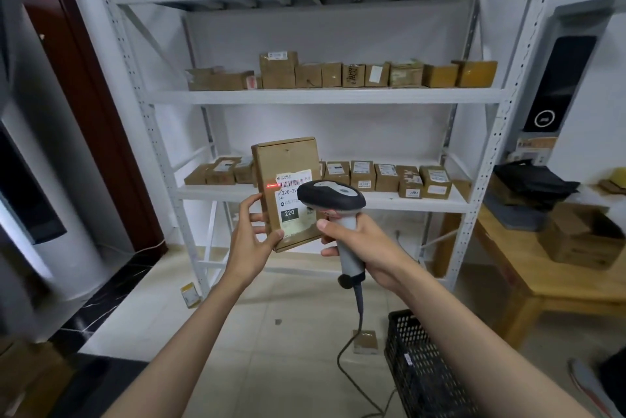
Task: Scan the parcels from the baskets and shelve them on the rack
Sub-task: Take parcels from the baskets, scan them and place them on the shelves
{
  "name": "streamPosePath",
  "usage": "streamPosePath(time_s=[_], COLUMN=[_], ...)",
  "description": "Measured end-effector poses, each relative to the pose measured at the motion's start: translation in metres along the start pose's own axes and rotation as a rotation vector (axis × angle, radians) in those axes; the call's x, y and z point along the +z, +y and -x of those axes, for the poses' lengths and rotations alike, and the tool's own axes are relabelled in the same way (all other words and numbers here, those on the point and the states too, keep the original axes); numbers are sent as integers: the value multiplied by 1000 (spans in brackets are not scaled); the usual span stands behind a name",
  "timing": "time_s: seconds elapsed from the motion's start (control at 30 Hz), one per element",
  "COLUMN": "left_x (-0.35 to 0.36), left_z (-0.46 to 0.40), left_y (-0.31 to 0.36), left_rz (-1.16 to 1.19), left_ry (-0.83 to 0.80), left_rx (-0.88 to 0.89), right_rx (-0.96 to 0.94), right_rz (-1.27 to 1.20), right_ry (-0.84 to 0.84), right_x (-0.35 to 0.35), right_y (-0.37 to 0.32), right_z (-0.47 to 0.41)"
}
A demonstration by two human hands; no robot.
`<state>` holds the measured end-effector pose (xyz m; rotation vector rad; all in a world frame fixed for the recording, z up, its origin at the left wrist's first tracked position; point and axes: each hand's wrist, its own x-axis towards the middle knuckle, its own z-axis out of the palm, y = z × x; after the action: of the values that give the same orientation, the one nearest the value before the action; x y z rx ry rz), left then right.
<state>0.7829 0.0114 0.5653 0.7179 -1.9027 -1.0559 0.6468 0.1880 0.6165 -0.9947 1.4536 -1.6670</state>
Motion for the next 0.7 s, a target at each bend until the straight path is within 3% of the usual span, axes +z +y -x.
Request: streamPosePath(time_s=[0.37, 0.7], left_x=[-14, -118], left_z=[2, -52], left_y=[10, -1], left_rz=[-45, -33], left_ry=[55, 157], left_rx=[13, 2], right_rx=[3, -99], right_rz=[23, 31], right_ry=[-114, -172], right_x=[-3, 68], right_y=[-8, -51], right_z=[-11, -80])
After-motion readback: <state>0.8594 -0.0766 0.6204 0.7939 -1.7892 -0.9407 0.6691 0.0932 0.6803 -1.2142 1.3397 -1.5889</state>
